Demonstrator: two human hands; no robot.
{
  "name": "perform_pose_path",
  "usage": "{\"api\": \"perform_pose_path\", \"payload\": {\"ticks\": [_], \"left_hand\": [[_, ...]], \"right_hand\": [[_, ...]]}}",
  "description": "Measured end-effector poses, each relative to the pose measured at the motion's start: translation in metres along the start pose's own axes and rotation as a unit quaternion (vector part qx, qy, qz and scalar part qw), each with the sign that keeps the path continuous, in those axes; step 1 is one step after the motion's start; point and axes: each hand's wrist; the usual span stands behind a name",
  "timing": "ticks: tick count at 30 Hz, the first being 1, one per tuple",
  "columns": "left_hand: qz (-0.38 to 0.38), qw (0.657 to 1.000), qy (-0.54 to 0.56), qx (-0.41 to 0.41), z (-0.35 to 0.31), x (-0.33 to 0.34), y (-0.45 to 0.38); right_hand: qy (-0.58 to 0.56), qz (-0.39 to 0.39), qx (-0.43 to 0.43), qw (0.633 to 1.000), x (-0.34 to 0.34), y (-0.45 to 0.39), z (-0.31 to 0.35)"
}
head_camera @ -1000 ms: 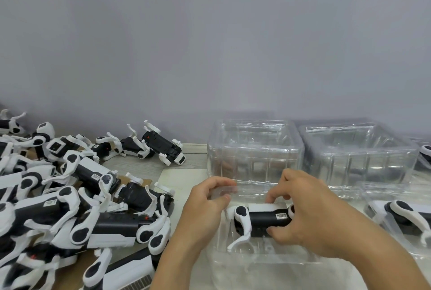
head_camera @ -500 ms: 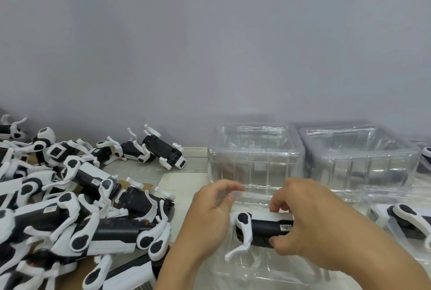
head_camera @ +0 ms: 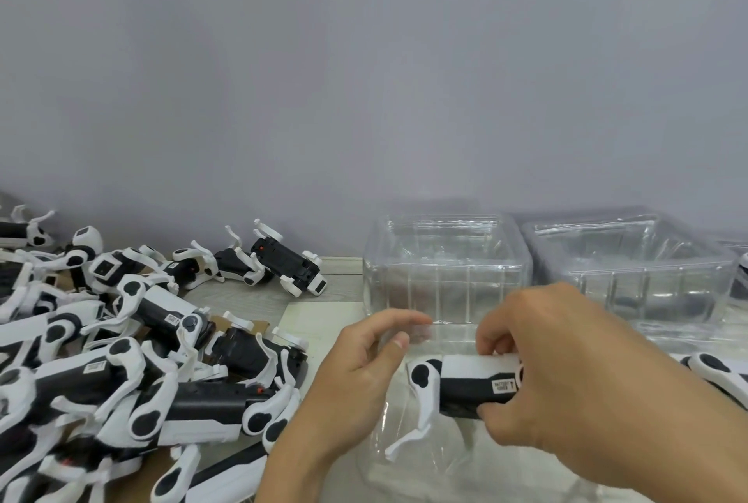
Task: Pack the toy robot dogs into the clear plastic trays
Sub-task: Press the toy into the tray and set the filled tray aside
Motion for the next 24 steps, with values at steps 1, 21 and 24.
{"api": "perform_pose_path", "payload": {"ticks": [1,21,24], "left_hand": [[-0.002,1.0,0.003,0.003,-0.001,0.0,0.0],[-0.086,0.988,-0.127,-0.001,0.005,0.004,-0.005],[-0.089,0.987,-0.13,-0.006,0.01,-0.002,-0.005]], "right_hand": [[0.003,-0.005,0.0,1.0,-0.002,0.001,0.001],[-0.126,-0.062,-0.059,0.988,0.062,-0.015,-0.011],[-0.233,-0.088,-0.067,0.966,0.048,-0.015,-0.021]]}}
Point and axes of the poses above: each hand's wrist, its own y-axis away from the middle knuckle, its own x-axis out of the palm, z = x × y, and after that the axes turned 11 degrees about -z, right-handed
